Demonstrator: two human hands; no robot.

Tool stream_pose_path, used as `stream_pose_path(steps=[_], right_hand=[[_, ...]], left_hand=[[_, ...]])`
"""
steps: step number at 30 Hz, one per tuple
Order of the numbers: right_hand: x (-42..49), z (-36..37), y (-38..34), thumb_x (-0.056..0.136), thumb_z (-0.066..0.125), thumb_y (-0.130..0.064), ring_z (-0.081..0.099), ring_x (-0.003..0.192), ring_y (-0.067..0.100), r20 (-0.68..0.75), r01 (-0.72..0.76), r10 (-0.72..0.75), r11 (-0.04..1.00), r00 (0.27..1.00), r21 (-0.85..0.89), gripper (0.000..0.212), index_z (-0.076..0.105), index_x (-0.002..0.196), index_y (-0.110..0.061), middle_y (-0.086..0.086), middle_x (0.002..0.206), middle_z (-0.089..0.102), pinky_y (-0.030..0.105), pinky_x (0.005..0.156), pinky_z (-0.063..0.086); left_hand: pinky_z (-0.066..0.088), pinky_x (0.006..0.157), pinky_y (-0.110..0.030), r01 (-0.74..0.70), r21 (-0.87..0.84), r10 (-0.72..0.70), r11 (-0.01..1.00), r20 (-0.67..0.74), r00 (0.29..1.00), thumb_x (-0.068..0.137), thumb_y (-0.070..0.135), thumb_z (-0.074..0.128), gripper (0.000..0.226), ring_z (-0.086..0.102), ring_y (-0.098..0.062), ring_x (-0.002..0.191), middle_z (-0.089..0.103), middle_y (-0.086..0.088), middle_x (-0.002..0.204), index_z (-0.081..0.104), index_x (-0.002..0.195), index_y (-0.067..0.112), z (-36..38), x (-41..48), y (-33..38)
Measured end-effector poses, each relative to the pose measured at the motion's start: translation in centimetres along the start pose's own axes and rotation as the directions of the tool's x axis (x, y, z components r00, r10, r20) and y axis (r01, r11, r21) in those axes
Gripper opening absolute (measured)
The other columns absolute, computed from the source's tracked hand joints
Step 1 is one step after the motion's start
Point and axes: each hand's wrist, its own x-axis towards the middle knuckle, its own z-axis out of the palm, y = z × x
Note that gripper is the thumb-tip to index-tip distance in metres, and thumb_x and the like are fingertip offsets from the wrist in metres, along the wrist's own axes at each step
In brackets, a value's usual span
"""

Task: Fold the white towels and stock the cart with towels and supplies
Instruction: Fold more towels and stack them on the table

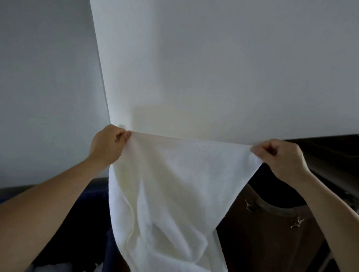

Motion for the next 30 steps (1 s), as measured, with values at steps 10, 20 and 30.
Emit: stream_pose_path(steps=[10, 20, 30], right_hand=[[0.7, 2.5, -1.0, 0.083, 0.079, -0.02, 0.063, 0.075, 0.009, 0.056, -0.088, 0.083, 0.991, 0.995, 0.101, 0.01, 0.073, 0.09, -0.016, -0.01, 0.079, 0.067, 0.014, 0.061, 0.043], [-0.2, 2.9, -0.6, 0.088, 0.073, -0.027, 0.066, 0.072, 0.018, 0.085, -0.061, 0.059, 0.998, 0.995, 0.019, 0.012, 0.078, 0.09, -0.017, -0.009, 0.073, 0.071, 0.025, 0.064, 0.049], [0.1, 3.5, 1.2, 0.101, 0.054, -0.025, 0.06, 0.091, 0.013, 0.171, 0.006, 0.022, 0.987, 0.985, -0.159, 0.018, 0.069, 0.105, -0.015, -0.008, 0.092, 0.065, 0.023, 0.073, 0.041]], left_hand=[[0.031, 0.058, -0.031, 0.102, 0.025, -0.102, 0.994, 0.007, 0.995, 0.102, 0.034, 0.047, 0.044, 0.043, -0.015, 0.06, 0.045, 0.002, 0.07, 0.056, 0.067, 0.01, 0.5, -1.1, -2.0], [0.029, 0.058, -0.031, 0.115, 0.002, -0.115, 0.993, 0.044, 0.992, 0.102, 0.031, 0.05, 0.047, 0.042, -0.015, 0.059, 0.043, 0.002, 0.067, 0.041, 0.056, 0.022, 0.2, -1.5, -2.2], [0.032, 0.059, -0.029, 0.11, -0.031, -0.107, 0.993, 0.088, 0.99, 0.101, 0.034, 0.051, 0.044, 0.046, -0.012, 0.062, 0.047, 0.002, 0.068, 0.052, 0.06, 0.02, 0.5, -1.2, -0.7]])
